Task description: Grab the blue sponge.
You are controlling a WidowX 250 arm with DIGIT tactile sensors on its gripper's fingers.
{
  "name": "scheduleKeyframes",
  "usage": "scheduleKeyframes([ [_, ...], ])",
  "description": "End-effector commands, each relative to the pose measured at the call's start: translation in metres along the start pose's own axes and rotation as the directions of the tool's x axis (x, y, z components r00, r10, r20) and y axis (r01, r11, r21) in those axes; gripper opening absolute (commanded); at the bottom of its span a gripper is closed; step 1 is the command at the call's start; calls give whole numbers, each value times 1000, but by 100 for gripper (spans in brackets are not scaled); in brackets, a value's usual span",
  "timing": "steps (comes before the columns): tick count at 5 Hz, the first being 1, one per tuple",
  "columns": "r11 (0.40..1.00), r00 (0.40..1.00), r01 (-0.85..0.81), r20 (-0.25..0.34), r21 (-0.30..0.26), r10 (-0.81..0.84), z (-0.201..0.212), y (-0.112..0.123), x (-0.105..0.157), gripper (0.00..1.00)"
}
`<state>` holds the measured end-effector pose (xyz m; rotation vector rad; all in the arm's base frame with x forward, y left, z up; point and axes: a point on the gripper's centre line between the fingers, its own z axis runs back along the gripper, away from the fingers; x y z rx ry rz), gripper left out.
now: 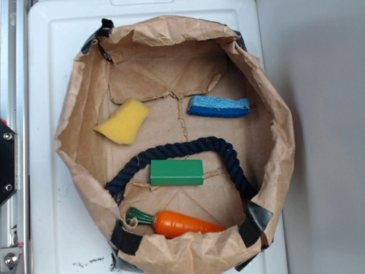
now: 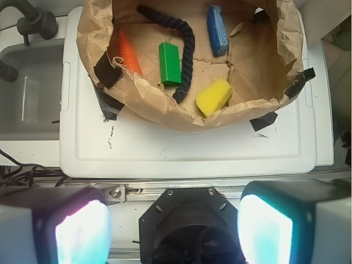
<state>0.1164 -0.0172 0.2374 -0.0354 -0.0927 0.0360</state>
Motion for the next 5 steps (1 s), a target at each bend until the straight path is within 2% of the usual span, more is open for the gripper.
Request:
scheduleKeyframes([
  [1, 1000, 1000, 0, 0, 0, 0, 0, 0, 0, 100],
  [2, 998, 999, -30, 32, -46, 32, -6, -11, 46, 100],
  [3, 997, 997, -65, 34, -32, 66, -18, -20, 96, 100],
  [4, 997, 998, -47, 39, -58, 50, -38, -26, 143, 100],
  [5, 994, 998, 46, 43, -95, -42, -57, -18, 167, 100],
])
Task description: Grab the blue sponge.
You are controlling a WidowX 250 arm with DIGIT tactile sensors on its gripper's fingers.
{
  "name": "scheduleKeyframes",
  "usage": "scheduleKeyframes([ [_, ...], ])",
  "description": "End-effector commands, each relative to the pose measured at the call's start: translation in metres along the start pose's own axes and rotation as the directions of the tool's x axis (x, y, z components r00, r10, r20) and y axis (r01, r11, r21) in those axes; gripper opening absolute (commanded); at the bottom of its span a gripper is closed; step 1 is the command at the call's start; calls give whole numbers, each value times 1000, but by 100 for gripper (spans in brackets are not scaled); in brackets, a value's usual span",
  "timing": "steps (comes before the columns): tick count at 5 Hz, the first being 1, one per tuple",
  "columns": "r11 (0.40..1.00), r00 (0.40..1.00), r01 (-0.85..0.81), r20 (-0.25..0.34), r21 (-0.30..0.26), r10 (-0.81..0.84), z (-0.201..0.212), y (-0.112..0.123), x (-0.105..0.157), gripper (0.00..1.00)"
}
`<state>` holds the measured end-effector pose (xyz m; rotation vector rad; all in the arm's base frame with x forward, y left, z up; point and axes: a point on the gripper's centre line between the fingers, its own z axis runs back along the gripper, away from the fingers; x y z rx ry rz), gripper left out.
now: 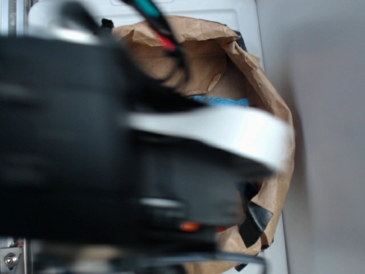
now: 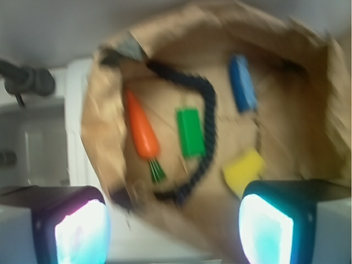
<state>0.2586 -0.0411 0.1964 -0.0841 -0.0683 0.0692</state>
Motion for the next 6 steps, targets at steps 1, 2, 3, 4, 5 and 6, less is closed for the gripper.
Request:
scheduleKeyframes([
  [1, 995, 995, 83, 64, -47, -80, -1, 8, 31, 100],
  [2, 995, 995, 83, 64, -47, -80, -1, 8, 31, 100],
  [3, 995, 995, 83, 64, -47, -80, -1, 8, 31, 100],
  [4, 995, 995, 83, 64, -47, -80, -1, 8, 31, 100],
  [5, 992, 994, 104, 35, -66, -102, -29, 35, 37, 100],
  [6, 993, 995, 99, 36, -68, -97, -53, 52, 38, 100],
])
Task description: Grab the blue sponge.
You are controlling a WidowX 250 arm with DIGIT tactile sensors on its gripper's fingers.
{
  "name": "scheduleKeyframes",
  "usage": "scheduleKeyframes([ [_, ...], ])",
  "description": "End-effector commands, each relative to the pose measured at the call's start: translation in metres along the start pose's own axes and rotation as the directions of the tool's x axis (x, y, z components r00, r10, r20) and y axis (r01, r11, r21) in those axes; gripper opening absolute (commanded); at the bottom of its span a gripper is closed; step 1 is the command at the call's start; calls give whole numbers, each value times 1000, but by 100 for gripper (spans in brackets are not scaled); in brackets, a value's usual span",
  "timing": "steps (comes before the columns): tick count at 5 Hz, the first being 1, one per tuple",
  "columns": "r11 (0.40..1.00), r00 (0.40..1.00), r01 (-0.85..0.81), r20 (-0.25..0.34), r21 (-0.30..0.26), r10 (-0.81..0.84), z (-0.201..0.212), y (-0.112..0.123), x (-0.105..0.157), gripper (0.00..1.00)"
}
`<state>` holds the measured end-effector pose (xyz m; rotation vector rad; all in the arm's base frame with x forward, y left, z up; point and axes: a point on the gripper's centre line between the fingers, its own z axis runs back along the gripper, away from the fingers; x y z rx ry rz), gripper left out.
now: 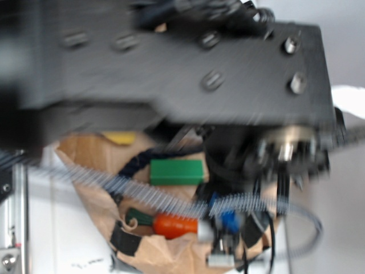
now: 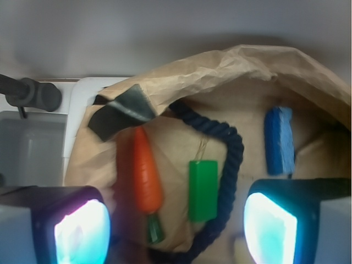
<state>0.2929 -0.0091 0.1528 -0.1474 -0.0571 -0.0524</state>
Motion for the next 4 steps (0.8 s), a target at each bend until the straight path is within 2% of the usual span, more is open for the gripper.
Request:
scheduleKeyframes([
  [1, 999, 998, -17, 68, 37, 14, -35, 28, 3, 100],
  [2, 997, 996, -30, 81, 74, 24, -56, 37, 8, 100],
  [3, 987, 988, -78, 143, 137, 58, -72, 48, 22, 100],
  [4, 987, 985, -85, 163, 137, 62, -76, 60, 33, 100],
])
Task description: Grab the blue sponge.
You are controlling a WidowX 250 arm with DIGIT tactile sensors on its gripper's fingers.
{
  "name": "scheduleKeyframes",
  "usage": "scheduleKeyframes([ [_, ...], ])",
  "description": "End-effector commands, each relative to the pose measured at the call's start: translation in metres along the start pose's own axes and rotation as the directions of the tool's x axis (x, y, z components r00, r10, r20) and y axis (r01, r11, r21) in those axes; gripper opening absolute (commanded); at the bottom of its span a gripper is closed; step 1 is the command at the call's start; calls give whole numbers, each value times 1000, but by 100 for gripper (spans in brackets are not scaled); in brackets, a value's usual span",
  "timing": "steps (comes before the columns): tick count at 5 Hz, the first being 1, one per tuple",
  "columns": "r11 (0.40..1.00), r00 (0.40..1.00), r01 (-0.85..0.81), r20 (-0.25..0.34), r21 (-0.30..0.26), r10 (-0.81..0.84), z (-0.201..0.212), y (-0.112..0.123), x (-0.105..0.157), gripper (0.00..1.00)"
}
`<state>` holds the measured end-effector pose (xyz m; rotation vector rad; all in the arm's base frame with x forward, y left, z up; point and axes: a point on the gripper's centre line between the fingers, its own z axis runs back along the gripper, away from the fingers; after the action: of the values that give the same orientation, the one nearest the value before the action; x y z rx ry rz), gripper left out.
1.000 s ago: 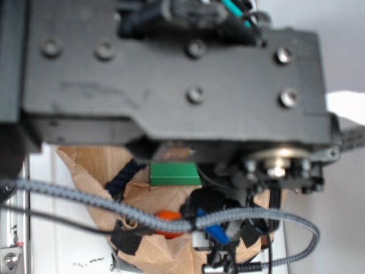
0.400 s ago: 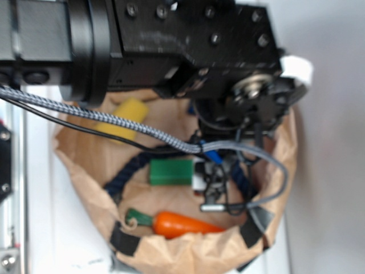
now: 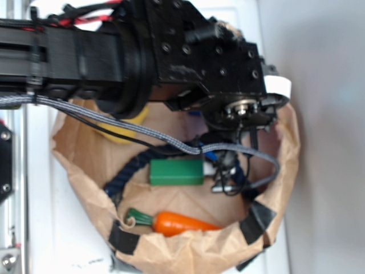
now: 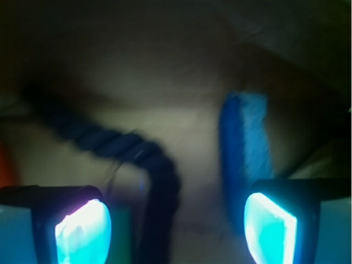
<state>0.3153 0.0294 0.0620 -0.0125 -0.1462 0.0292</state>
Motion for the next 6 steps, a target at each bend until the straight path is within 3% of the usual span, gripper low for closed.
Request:
scheduleKeyframes([
  [1, 1000, 998, 20, 54, 18, -21, -8, 10, 31, 100],
  [2, 1000, 998, 19, 59, 1, -19, -17, 8, 35, 100],
  [3, 1000, 996, 5, 84, 23, -7, -22, 3, 35, 0],
  [4, 999, 996, 13, 85, 33, -16, -23, -1, 34, 0],
  [5, 999, 997, 53, 60, 12, -54, -11, -1, 25, 100],
  [6, 996, 997, 77, -5, -45, -77, 19, 3, 18, 100],
])
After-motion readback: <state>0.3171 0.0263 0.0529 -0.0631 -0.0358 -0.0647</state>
